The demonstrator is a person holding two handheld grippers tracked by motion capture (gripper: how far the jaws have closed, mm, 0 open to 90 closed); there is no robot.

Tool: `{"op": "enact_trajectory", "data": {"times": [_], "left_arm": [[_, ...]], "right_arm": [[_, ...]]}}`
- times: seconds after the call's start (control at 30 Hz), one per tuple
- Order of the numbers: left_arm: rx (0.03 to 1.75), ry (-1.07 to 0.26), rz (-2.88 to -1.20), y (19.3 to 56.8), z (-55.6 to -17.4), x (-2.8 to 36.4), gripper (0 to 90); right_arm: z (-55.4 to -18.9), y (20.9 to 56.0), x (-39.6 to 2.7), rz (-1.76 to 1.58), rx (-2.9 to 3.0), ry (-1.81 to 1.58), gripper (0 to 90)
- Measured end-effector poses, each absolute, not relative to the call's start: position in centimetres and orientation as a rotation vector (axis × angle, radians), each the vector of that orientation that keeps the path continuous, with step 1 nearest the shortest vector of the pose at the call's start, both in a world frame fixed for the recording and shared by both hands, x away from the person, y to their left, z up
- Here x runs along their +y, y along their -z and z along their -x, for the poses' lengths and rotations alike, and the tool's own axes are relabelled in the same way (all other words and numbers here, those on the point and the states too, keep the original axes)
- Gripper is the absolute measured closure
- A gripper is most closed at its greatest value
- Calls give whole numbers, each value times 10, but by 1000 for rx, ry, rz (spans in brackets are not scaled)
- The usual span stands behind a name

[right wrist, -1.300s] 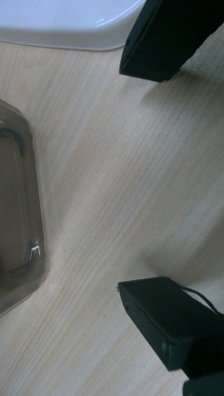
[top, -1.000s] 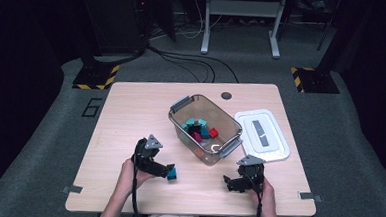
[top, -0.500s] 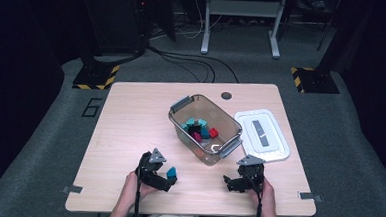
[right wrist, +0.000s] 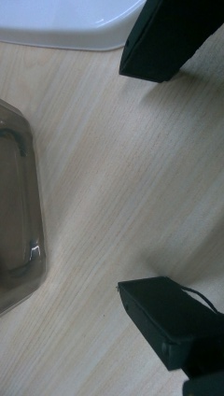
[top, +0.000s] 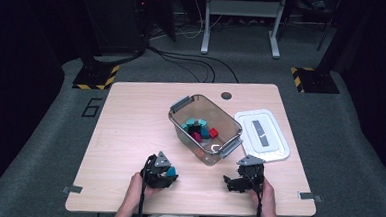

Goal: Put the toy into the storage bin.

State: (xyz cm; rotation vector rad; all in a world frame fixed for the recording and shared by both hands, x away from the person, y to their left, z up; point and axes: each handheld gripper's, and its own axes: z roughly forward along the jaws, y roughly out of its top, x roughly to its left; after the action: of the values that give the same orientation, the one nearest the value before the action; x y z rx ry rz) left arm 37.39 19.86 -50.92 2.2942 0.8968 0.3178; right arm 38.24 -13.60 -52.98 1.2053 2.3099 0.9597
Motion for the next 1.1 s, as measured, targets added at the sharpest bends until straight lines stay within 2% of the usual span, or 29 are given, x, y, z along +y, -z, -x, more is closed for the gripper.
{"op": "enact_trajectory", "data": {"times": [0.37,1.1], "left_arm": [[927,-340,-2287,500,-382,198,589],[868,-412,-2245,445,-399,192,590]], "right_arm": [[-383,530,-136,-1200,2316,-961,0],[-383,530,-137,-1200,2318,-961,0]]}}
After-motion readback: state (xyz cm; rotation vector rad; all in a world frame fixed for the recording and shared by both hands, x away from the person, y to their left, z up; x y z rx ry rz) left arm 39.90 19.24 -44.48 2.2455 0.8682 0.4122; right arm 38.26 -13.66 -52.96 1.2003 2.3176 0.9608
